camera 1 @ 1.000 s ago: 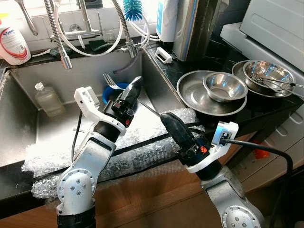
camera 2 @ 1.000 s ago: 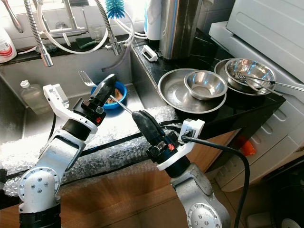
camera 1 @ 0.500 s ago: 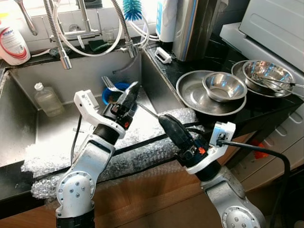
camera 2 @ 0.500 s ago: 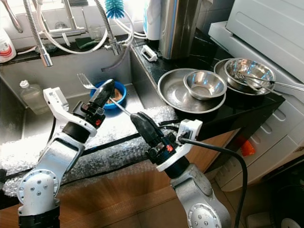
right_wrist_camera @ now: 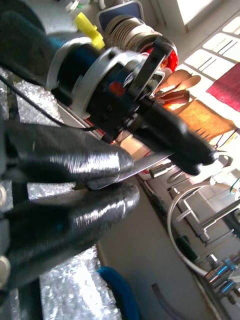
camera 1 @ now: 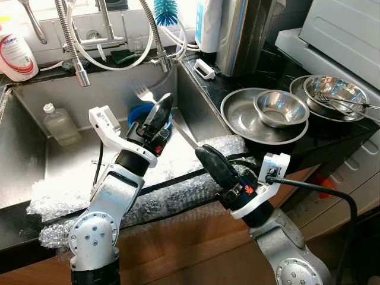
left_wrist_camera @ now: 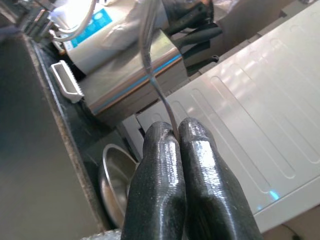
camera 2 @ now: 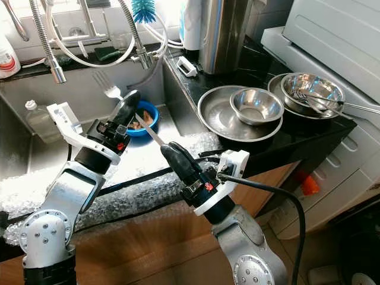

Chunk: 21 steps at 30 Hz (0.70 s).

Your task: Kitchen organization

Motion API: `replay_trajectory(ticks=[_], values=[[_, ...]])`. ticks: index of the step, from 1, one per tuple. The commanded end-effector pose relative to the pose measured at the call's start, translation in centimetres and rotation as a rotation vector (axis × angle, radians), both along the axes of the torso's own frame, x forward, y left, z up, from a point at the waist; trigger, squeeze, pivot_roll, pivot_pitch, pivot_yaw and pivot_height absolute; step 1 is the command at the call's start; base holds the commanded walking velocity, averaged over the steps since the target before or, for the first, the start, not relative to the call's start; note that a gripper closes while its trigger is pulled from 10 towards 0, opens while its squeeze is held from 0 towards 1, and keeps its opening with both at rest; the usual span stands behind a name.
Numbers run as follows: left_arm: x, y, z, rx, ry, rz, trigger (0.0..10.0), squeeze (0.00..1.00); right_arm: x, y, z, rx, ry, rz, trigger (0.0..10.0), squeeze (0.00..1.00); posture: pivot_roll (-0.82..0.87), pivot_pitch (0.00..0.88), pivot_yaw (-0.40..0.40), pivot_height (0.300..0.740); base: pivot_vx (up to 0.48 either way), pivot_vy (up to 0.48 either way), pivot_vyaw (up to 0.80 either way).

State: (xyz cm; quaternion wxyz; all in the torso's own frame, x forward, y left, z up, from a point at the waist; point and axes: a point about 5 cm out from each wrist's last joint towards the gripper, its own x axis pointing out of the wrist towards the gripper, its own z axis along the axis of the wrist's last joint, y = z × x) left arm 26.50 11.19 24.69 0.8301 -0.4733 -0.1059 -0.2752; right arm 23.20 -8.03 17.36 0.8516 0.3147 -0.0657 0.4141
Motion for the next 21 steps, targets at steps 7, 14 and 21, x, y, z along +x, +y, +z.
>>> replay_trajectory(ticks=[7,14,21], values=[[0.9,2.8,0.9,-0.046,0.004,0.160,0.0,0.00,0.1,-0.1,0.6,-0.004,-0.039,-0.019,10.0,1.00,0.00,0.127,-0.010,0.740,0.000,0.000,0.00],[1.7,5.5,2.0,-0.052,0.004,0.367,0.0,0.00,0.1,-0.2,0.5,-0.017,-0.038,-0.030,10.0,1.00,0.00,0.126,-0.010,0.740,0.000,0.000,0.00],[1.9,8.3,3.6,0.127,-0.062,0.707,1.6,0.00,0.4,-0.2,0.5,-0.052,-0.046,-0.062,10.0,0.00,0.00,0.125,-0.010,0.740,0.000,0.000,0.00]])
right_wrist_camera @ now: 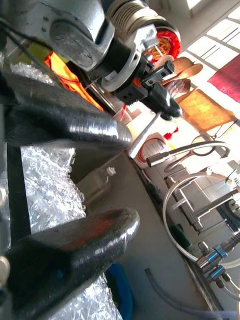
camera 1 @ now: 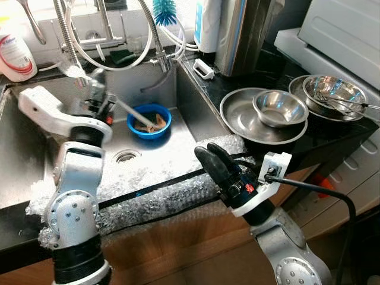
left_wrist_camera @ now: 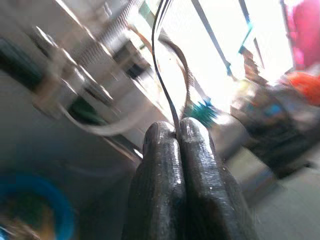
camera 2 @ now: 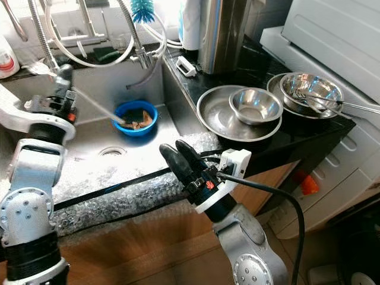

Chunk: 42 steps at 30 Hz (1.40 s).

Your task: Kitchen organization

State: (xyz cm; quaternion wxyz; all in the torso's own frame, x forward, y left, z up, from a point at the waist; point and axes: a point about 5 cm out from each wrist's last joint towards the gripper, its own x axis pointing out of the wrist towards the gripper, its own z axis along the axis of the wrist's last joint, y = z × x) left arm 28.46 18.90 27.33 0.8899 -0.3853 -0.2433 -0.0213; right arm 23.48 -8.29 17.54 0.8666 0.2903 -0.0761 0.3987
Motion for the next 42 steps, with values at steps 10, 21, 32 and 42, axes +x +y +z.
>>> replay_trajectory(ticks=[10,21,32,42], values=[[0.2,-0.6,-1.2,0.749,-0.013,0.276,10.0,0.00,0.5,0.0,1.1,-0.030,-0.055,-0.057,10.0,0.00,0.00,0.114,-0.005,0.740,0.000,0.000,0.00],[0.5,-0.4,-5.8,0.863,0.144,0.224,10.0,0.00,0.4,-0.4,1.2,-0.088,-0.076,-0.095,10.0,0.00,-0.01,0.105,-0.003,0.740,0.000,0.000,0.00],[1.0,2.5,-7.9,0.759,0.294,0.338,10.0,0.00,0.8,-0.6,0.9,-0.135,-0.077,-0.145,10.0,0.00,-0.01,0.117,-0.005,0.740,0.000,0.000,0.00],[1.3,2.3,-8.3,0.731,0.334,0.311,10.0,1.00,1.2,-0.7,0.7,-0.162,-0.072,-0.179,10.0,0.00,0.00,0.126,-0.008,0.740,0.000,0.000,0.00]])
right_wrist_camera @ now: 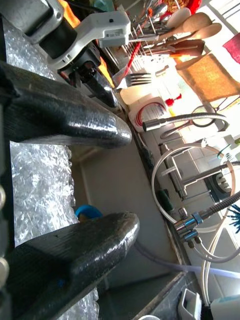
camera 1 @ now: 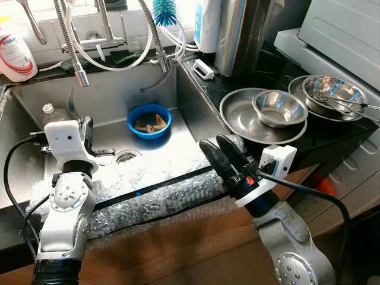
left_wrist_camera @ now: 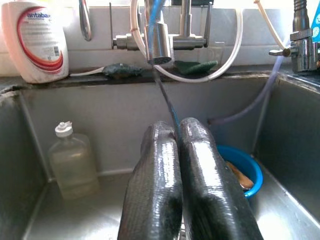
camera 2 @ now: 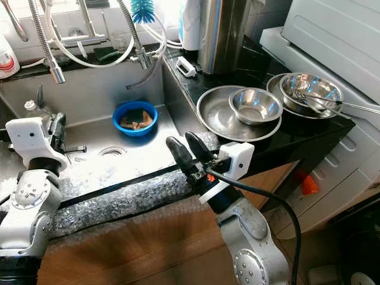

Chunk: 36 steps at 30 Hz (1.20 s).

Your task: Kitchen organization

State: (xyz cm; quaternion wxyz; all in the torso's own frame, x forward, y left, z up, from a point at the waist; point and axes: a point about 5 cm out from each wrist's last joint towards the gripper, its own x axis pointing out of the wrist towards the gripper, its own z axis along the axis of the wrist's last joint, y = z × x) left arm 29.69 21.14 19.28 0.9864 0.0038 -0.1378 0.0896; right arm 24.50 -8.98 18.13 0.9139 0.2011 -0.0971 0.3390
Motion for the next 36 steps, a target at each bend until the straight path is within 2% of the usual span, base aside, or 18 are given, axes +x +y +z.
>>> replay_trajectory(ticks=[1,19,20,22,24,25,26,27,28,29,36], values=[[0.1,0.0,-0.3,-0.017,0.017,-0.002,10.0,1.00,0.2,-0.1,0.1,-0.006,-0.006,-0.019,10.0,0.00,0.00,0.126,-0.008,0.740,0.000,0.000,0.00],[0.2,-0.4,0.5,-0.008,-0.008,-0.006,10.0,0.98,0.8,-0.5,0.3,-0.032,-0.011,-0.086,10.0,0.00,0.00,0.130,-0.007,0.740,0.000,0.000,0.00],[0.2,-0.4,0.8,0.009,-0.022,-0.010,10.0,0.00,1.0,-0.7,0.4,-0.041,-0.012,-0.113,10.0,0.00,-0.01,0.130,-0.006,0.740,0.000,0.000,0.00],[0.4,-0.8,1.9,0.032,-0.057,-0.026,10.0,0.00,1.9,-1.6,1.2,-0.079,-0.027,-0.212,10.0,0.00,-0.01,0.131,-0.006,0.740,0.000,0.000,0.00],[0.4,-0.8,2.1,0.030,-0.060,-0.028,10.0,0.00,2.1,-1.8,1.4,-0.086,-0.029,-0.229,10.0,0.00,-0.01,0.131,-0.006,0.740,0.000,0.000,0.00],[0.4,-0.9,2.4,0.028,-0.069,-0.032,10.0,0.00,3.0,-2.4,2.2,-0.176,-0.044,-0.306,10.0,0.00,-0.01,0.132,-0.004,0.740,0.000,0.000,0.00],[0.4,-1.0,2.5,0.028,-0.072,-0.034,10.0,0.00,3.4,-2.8,2.5,-0.214,-0.036,-0.343,10.0,0.00,-0.01,0.133,-0.004,0.740,0.000,0.000,0.00],[0.4,-1.0,2.6,0.028,-0.074,-0.036,10.0,0.00,3.7,-3.1,2.7,-0.236,-0.029,-0.367,10.0,0.00,-0.01,0.133,-0.004,0.740,0.000,0.000,0.00],[0.4,-1.1,2.6,0.031,-0.076,-0.041,10.0,0.00,4.5,-4.2,3.8,-0.245,-0.031,-0.445,10.0,0.00,-0.01,0.134,-0.004,0.740,0.000,0.000,0.00],[0.4,-1.2,2.5,0.032,-0.075,-0.043,10.0,0.00,4.7,-4.7,4.2,-0.248,-0.037,-0.476,10.0,0.00,-0.01,0.134,-0.004,0.740,0.000,0.000,0.00],[0.4,-1.2,2.5,0.032,-0.075,-0.043,10.0,0.00,4.7,-4.7,4.2,-0.248,-0.037,-0.476,10.0,0.00,-0.01,0.134,-0.004,0.740,0.000,0.000,0.00]])
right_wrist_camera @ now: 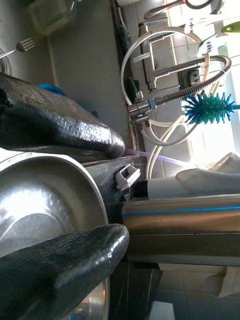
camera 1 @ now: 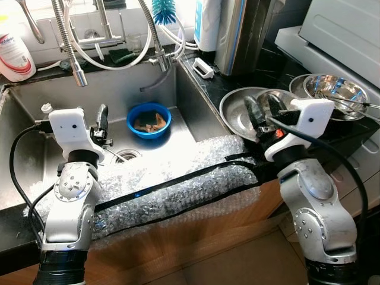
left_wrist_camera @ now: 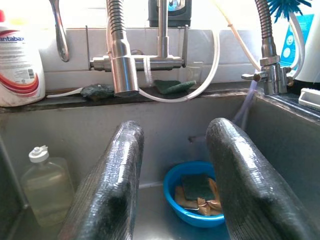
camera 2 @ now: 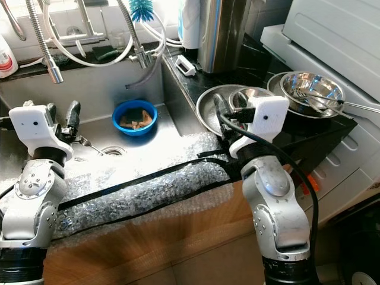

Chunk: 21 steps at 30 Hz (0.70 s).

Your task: Kitchen organization

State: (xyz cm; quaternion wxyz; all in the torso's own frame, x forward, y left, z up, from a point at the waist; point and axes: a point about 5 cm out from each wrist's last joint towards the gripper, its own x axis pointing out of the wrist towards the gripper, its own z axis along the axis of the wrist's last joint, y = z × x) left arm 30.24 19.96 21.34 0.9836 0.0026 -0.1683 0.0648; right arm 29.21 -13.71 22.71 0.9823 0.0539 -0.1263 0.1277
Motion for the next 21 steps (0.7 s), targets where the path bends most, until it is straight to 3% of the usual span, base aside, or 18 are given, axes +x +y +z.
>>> replay_trajectory(ticks=[1,21], values=[[-0.18,0.01,0.48,0.021,-0.015,0.007,10.0,0.00,-0.01,0.06,-0.35,-0.005,0.020,0.000,10.0,0.00,-0.01,0.134,-0.004,0.740,0.000,0.000,0.00],[-0.18,0.01,0.48,0.021,-0.015,0.007,10.0,0.00,-0.01,0.06,-0.35,-0.005,0.020,0.000,10.0,0.00,-0.01,0.134,-0.004,0.740,0.000,0.000,0.00]])
